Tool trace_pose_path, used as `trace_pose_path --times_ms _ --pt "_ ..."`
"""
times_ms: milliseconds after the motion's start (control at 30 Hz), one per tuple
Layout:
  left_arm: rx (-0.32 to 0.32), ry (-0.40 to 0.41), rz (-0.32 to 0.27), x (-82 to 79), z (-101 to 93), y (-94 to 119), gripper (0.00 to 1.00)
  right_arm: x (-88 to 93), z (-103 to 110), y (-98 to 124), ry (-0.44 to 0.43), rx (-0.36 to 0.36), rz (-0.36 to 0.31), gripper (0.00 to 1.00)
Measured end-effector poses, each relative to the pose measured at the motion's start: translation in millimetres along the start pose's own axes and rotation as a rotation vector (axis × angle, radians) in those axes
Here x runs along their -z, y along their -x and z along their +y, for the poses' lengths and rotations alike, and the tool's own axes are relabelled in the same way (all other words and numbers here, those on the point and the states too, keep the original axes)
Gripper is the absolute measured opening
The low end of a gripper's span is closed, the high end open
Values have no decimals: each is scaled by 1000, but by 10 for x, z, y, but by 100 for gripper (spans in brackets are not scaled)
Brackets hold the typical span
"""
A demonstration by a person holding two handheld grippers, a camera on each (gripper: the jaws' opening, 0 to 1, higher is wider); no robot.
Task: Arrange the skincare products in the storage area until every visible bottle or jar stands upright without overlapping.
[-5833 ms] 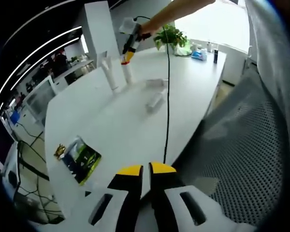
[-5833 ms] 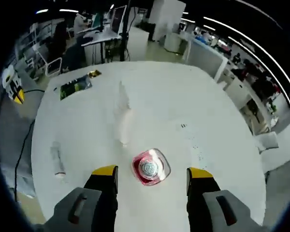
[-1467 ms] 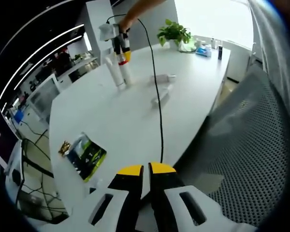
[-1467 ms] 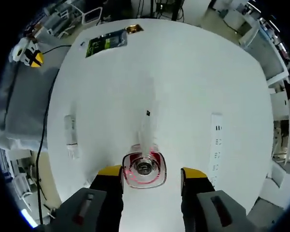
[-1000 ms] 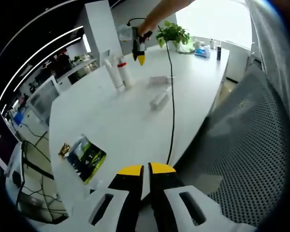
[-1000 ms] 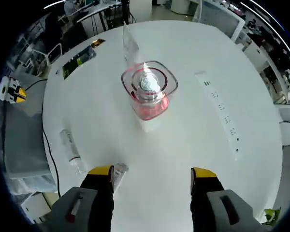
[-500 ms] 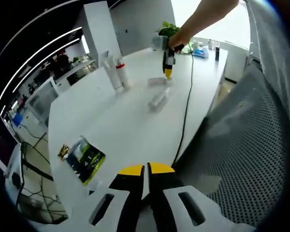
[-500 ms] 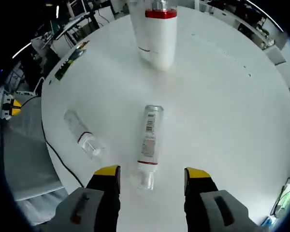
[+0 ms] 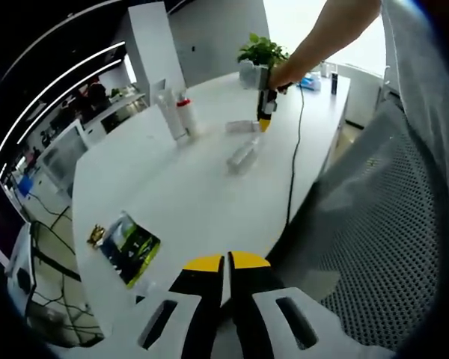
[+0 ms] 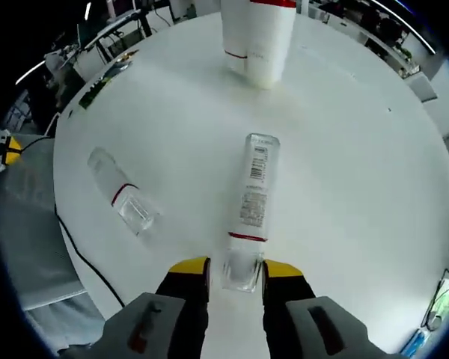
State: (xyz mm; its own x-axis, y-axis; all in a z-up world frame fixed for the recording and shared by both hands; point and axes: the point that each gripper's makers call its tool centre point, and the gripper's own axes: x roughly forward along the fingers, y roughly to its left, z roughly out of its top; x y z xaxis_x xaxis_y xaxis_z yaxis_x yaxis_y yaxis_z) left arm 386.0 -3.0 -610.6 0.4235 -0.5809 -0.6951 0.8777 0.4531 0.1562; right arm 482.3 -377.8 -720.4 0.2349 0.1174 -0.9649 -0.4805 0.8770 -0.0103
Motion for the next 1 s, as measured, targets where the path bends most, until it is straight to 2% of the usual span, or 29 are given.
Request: trace_pose_path --times_ms 133,167,200,467,667,800,867,1000 --pt "3 -2 0 0 -7 0 0 3 -56 -5 -44 17 -25 13" --pt "3 -2 -2 -4 -9 2 0 -10 -66 -8 -77 20 -51 13" --pt "3 -3 -7 -12 -11 5 0 -3 -57 -1 -151 2 -72 12" --pt "3 -10 -7 -15 -15 8 0 12 -31 192 -204 23 -154 11" --pt "-8 -31 -48 -82 -19 42 0 -81 2 385 -197 41 -228 11" --pt "-15 -29 -60 -97 -6 45 0 -207 67 545 -190 54 -292 11" --pt "-21 -28 -70 -110 6 55 0 -302 141 627 -166 59 -326 11" --pt "-33 -21 -82 -124 34 71 0 -529 427 807 -121 40 -403 11"
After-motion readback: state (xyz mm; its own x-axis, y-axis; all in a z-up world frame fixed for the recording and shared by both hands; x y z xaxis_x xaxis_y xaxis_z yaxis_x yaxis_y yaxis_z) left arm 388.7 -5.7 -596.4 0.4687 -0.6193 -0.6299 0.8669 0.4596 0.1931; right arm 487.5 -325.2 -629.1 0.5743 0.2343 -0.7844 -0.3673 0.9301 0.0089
